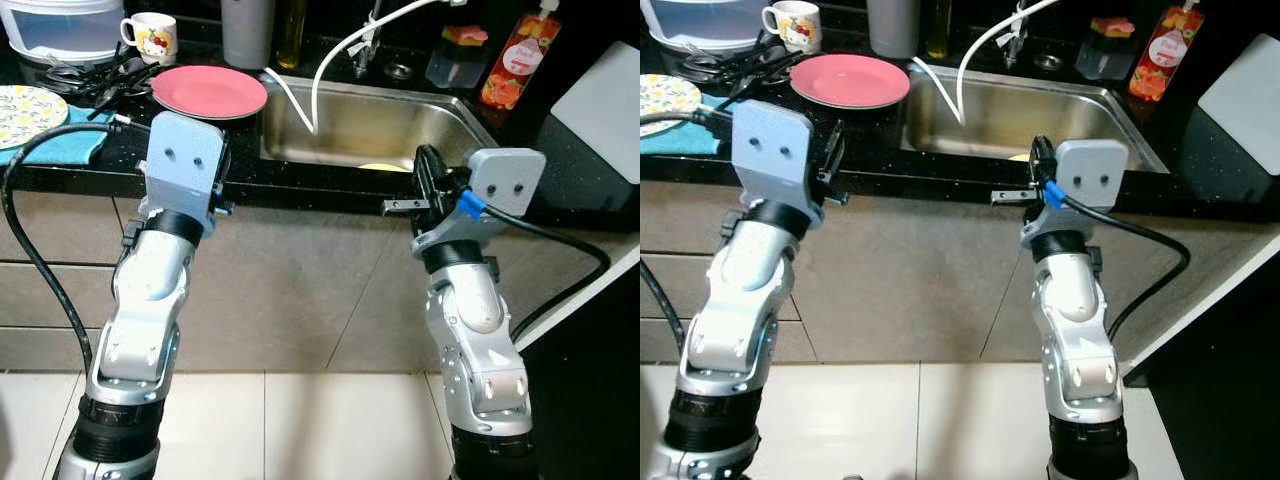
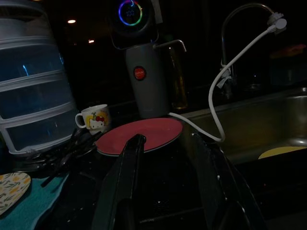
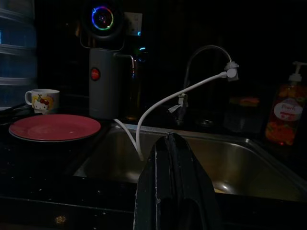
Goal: Kitchen organization
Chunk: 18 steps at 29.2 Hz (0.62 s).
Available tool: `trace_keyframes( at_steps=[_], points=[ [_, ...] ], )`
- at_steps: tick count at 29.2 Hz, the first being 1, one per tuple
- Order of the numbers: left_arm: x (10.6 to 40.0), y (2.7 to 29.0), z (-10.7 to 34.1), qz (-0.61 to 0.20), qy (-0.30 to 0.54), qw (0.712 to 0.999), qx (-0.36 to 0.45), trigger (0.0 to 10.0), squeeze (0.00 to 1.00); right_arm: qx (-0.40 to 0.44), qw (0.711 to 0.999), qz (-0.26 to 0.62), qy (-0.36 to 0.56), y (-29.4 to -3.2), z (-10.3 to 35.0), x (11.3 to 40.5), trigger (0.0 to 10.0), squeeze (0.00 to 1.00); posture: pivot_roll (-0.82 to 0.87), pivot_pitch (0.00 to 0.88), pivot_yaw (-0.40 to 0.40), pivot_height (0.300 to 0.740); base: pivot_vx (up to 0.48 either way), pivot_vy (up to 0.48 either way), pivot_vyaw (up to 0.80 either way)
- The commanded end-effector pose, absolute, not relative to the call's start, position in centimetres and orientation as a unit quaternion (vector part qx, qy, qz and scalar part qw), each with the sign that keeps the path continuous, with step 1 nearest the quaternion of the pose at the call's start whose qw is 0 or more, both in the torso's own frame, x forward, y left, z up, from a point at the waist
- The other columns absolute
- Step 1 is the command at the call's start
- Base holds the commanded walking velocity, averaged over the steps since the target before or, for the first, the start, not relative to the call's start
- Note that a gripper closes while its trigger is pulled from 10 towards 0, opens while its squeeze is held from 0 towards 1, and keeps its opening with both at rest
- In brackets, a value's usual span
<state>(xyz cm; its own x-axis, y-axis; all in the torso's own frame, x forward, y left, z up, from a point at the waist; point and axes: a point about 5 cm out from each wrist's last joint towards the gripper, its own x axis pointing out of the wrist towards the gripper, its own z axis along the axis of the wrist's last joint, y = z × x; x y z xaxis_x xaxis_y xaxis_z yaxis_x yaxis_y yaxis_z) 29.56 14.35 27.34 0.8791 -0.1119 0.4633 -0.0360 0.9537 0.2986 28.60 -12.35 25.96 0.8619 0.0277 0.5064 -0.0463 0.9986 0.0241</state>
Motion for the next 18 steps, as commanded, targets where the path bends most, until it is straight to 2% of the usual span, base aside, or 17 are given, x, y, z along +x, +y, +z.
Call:
trace_keyframes(
  at_steps=[1, 18],
  points=[
    [29.52, 14.13, 27.15, -0.025, -0.247, 0.956, 0.157, 10.0, 0.00, 0.019, 0.964, 0.012, -0.264, -12.71, 26.12, 28.51, 10.0, 0.00, 0.17, 0.037, -0.106, 0.740, 0.281, 0.000, 0.00],
    [29.70, 14.16, 27.42, -0.023, -0.251, 0.955, 0.158, 10.0, 0.00, 0.019, 0.968, 0.007, -0.252, -12.82, 25.74, 28.62, 10.0, 0.00, 0.17, 0.044, -0.102, 0.740, 0.349, 0.000, 0.00]
  ],
)
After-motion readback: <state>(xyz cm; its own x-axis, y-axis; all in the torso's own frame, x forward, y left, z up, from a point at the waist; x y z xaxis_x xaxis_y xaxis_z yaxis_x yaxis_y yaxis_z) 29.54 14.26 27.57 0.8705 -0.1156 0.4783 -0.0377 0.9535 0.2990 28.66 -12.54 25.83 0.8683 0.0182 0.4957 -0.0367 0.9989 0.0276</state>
